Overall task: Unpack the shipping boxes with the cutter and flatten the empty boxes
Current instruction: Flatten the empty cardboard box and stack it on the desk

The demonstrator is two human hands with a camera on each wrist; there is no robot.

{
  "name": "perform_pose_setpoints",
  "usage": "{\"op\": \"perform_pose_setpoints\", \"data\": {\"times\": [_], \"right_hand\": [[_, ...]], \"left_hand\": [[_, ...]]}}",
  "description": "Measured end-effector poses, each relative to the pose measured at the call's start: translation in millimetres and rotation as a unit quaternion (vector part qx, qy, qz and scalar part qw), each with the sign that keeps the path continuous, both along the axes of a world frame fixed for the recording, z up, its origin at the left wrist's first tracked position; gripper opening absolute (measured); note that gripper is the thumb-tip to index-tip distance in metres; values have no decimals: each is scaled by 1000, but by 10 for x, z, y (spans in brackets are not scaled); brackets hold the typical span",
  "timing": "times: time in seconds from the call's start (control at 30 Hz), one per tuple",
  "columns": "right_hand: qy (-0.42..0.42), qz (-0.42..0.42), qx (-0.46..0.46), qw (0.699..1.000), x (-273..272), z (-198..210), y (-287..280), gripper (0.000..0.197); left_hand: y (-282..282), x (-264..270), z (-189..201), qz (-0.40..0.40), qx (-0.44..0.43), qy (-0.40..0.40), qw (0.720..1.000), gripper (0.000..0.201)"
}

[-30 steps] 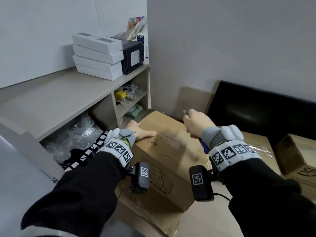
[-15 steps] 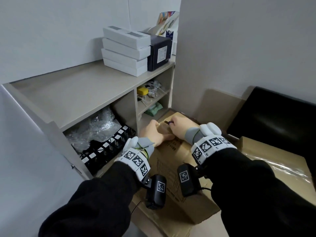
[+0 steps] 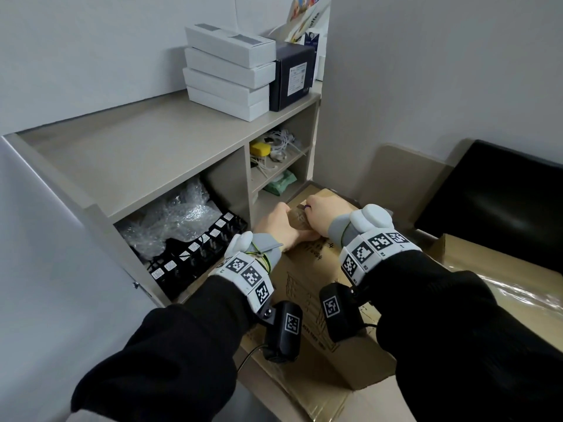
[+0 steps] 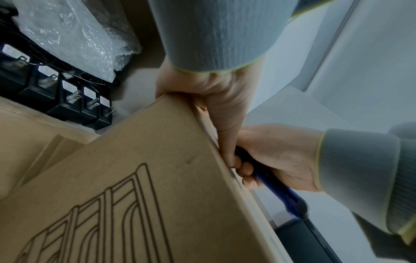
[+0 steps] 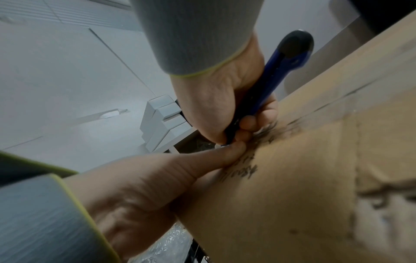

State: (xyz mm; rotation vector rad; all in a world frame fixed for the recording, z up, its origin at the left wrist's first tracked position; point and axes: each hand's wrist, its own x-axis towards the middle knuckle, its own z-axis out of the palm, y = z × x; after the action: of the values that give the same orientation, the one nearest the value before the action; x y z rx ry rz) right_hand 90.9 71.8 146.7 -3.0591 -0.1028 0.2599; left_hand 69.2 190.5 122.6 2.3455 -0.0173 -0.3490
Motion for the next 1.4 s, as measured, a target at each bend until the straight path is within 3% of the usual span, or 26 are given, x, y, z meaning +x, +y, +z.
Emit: {"op": "perform_pose_setpoints", "data": {"times": [0.43,0.73,1.1,1.4], "right_hand": [[43,8,-64,997,-29,107,74,28],[48,-23,-32,998,-119,79,85,24],[60,-42,-14,997,-246,80,-13,28],[14,-29,23,999,-251,-15,-97,30]], "left_hand": [[-4,-16,-46,-2,16,-9,1000,59],[2,21,-107,-16,33,-32,999,59],[-20,40,-93,-19,48,-19,998,73],[-12,75,-94,-17,44,-1,999,79]]}}
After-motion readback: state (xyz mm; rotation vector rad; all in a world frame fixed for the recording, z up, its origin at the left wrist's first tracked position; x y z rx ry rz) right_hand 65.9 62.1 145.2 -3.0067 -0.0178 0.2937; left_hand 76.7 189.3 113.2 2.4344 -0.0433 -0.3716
